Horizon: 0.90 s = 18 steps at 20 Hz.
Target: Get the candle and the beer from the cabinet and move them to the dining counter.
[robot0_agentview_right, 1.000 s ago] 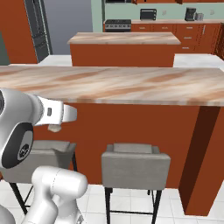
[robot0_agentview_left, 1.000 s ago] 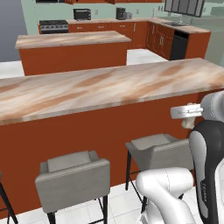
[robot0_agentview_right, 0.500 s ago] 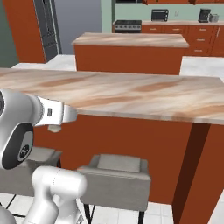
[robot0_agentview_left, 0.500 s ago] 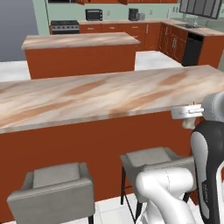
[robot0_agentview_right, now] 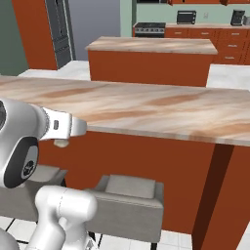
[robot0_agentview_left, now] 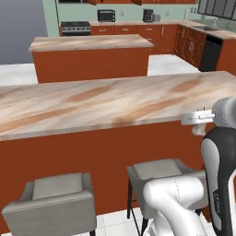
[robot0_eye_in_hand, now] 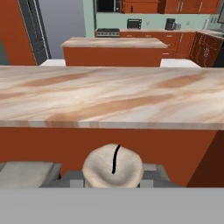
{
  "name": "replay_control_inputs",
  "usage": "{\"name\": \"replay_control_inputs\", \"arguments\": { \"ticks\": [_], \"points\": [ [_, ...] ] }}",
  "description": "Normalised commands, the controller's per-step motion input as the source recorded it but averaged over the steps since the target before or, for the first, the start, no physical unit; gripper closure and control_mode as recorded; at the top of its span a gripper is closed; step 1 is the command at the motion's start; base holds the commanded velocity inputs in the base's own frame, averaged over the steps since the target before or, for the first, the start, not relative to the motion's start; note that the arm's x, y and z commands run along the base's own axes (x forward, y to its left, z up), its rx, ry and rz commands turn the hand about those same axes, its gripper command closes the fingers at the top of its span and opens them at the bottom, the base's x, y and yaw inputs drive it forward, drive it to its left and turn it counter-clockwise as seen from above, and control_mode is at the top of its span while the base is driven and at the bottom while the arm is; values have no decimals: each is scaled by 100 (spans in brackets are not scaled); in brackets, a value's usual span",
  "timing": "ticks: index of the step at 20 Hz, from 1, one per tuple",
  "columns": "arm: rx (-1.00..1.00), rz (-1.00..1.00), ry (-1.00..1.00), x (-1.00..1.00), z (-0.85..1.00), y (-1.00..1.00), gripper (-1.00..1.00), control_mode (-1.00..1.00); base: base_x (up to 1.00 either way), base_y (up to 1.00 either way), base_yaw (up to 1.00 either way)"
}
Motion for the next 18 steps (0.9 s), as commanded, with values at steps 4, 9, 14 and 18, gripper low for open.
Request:
{"name": "replay_control_inputs", "arguments": {
  "ticks": [4,9,14,18],
  "points": [
    [0,0,0,0,0,0,100,100,20,0,1],
    [0,0,0,14,0,0,100,-100,11,0,0],
    [0,19,-2,29,27,4,100,-100,0,0,0],
    [0,24,0,36,34,0,100,-100,0,0,0]
  ]
}}
